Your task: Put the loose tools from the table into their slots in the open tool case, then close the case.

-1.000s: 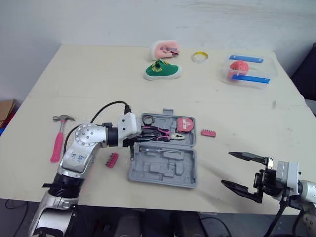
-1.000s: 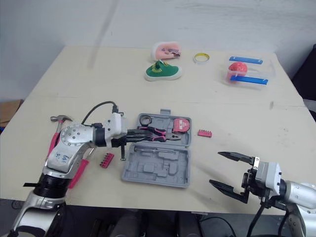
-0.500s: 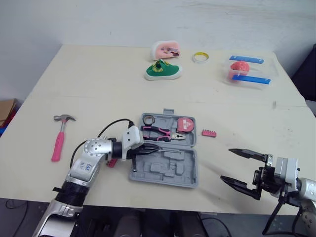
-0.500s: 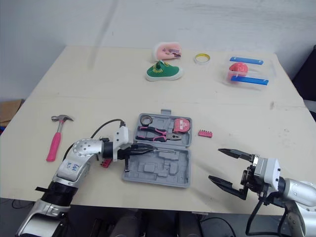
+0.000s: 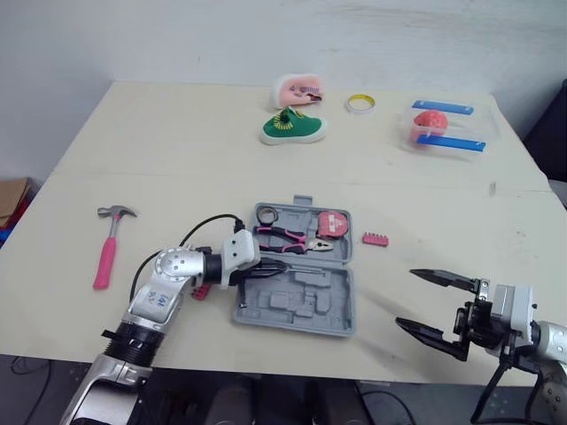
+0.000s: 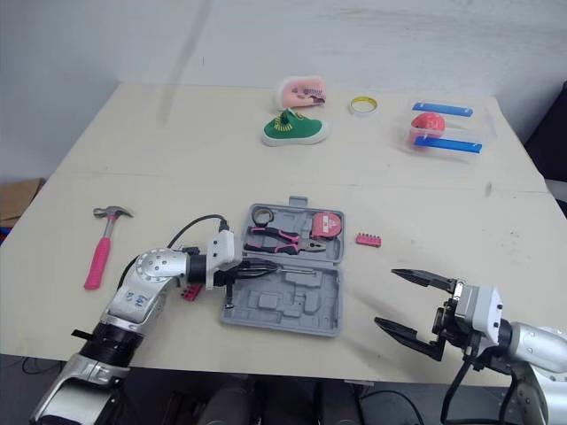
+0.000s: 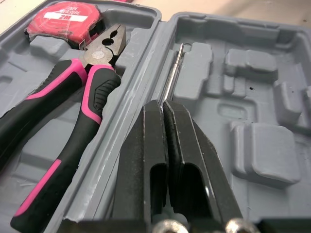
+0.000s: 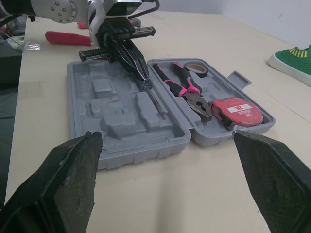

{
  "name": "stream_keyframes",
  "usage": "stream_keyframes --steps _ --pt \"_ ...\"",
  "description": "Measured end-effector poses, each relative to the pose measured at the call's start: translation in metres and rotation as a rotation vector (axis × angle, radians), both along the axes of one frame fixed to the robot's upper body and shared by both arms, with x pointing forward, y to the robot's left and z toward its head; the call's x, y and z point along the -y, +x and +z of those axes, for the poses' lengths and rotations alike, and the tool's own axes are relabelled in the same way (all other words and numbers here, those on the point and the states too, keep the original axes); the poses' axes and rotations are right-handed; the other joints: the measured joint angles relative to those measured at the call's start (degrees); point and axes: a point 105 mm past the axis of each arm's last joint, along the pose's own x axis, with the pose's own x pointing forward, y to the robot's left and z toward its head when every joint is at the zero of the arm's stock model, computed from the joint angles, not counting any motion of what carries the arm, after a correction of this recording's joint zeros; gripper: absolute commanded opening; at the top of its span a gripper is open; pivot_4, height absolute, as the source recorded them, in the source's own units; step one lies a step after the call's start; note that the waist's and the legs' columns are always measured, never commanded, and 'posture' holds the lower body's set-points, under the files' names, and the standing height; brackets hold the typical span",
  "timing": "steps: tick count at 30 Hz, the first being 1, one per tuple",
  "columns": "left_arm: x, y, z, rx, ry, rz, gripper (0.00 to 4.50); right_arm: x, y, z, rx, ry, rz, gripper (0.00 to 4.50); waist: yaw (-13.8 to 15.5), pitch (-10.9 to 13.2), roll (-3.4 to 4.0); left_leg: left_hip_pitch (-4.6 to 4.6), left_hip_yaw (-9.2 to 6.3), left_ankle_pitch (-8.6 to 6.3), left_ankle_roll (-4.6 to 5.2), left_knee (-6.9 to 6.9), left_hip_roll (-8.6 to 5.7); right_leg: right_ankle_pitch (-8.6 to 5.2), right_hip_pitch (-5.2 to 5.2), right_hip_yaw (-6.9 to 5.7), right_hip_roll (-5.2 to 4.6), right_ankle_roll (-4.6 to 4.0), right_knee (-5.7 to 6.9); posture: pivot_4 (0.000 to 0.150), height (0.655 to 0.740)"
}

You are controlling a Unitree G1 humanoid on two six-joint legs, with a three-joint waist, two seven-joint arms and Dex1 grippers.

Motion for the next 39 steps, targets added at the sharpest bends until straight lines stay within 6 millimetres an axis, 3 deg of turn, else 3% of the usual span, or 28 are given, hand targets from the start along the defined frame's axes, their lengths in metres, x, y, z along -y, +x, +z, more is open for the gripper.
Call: stream_keyframes --steps 3,9,14,18,24,27,29,31,36,38,39 --pt "0.002 -0.003 -0.004 -0.017 0.039 -0.011 0.06 0.0 0.0 0.0 0.0 0.0 0.0 4.5 0.0 0.0 0.01 0.54 0.03 -0.12 0.16 -0.3 -0.01 0.0 0.49 0.03 -0.01 0.0 -0.2 0.15 0.74" --pt "0.003 -0.003 -0.008 -0.009 0.124 -0.006 0.06 0.0 0.0 -0.001 -0.002 -0.001 -0.001 4.5 0.0 -0.2 0.07 0.67 0.02 -0.14 0.2 -0.39 -0.01 0.0 0.63 0.04 -0.01 0.0 -0.27 0.15 0.74" --pt "0.005 -0.003 -0.014 -0.049 0.161 0.02 0.06 0.0 0.001 0.0 0.0 0.0 -0.007 4.5 0.0 -0.7 0.44 0.99 -0.04 -0.36 0.27 -0.51 0.01 -0.01 1.4 0.0 -0.03 0.0 -0.6 0.15 0.74" --pt "0.005 -0.004 -0.016 -0.042 0.149 0.03 0.06 -0.001 0.001 0.002 0.008 0.0 -0.008 4.5 0.0 -0.9 0.73 1.02 -0.04 -0.38 0.26 -0.53 0.01 -0.01 1.42 0.0 -0.03 0.0 -0.64 0.15 0.74" --pt "0.003 -0.003 -0.002 0.007 -0.004 0.036 0.06 -0.002 0.003 0.005 0.01 0.002 -0.011 4.5 0.0 -0.7 0.54 0.67 -0.23 -0.32 0.18 -0.43 0.01 0.0 0.91 -0.18 -0.03 0.01 -0.63 0.15 0.74" --pt "-0.006 -0.01 0.034 0.088 -0.101 -0.019 0.06 0.001 0.004 0.007 0.006 -0.03 -0.004 4.5 -0.2 -0.5 0.52 0.58 -0.25 -0.22 0.01 -0.46 0.02 0.0 0.88 -0.24 -0.02 0.01 -0.78 0.15 0.74" --pt "-0.016 -0.018 0.071 0.202 -0.216 -0.052 0.57 0.011 0.005 0.012 0.016 -0.06 -0.025 4.5 -0.2 -0.5 0.55 0.56 -0.24 -0.22 0.0 -0.46 0.01 0.0 0.89 -0.26 -0.03 0.01 -0.87 0.15 0.74" --pt "-0.04 -0.019 0.089 0.245 -0.236 0.004 1.22 0.026 0.011 0.019 0.041 -0.094 -0.056 4.5 -0.5 -0.5 0.56 0.61 -0.23 -0.24 0.02 -0.49 0.0 0.01 0.95 -0.25 -0.03 0.02 -0.93 0.15 0.74" --pt "-0.134 -0.01 0.07 0.169 -0.124 0.326 3.4 0.068 0.014 0.029 0.043 -0.165 -0.14 4.5 -1.4 -0.2 0.49 0.66 -0.26 -0.38 0.3 -0.58 0.02 0.0 0.97 -0.27 -0.03 0.01 -0.96 0.15 0.74" --pt "-0.181 -0.007 0.072 0.203 -0.083 0.489 4.34 0.083 0.014 0.034 0.039 -0.189 -0.175 4.5 -1.5 0.0 0.22 0.66 -0.28 -0.38 0.3 -0.6 0.03 0.0 0.93 -0.28 -0.04 0.01 -0.91 0.15 0.74" --pt "-0.2 -0.007 0.078 0.227 -0.082 0.56 4.43 0.088 0.015 0.037 0.048 -0.195 -0.189 4.5 -1.5 0.1 0.11 0.66 -0.34 -0.39 0.29 -0.61 0.04 0.0 0.92 -0.32 -0.05 0.0 -0.92 0.15 0.74"
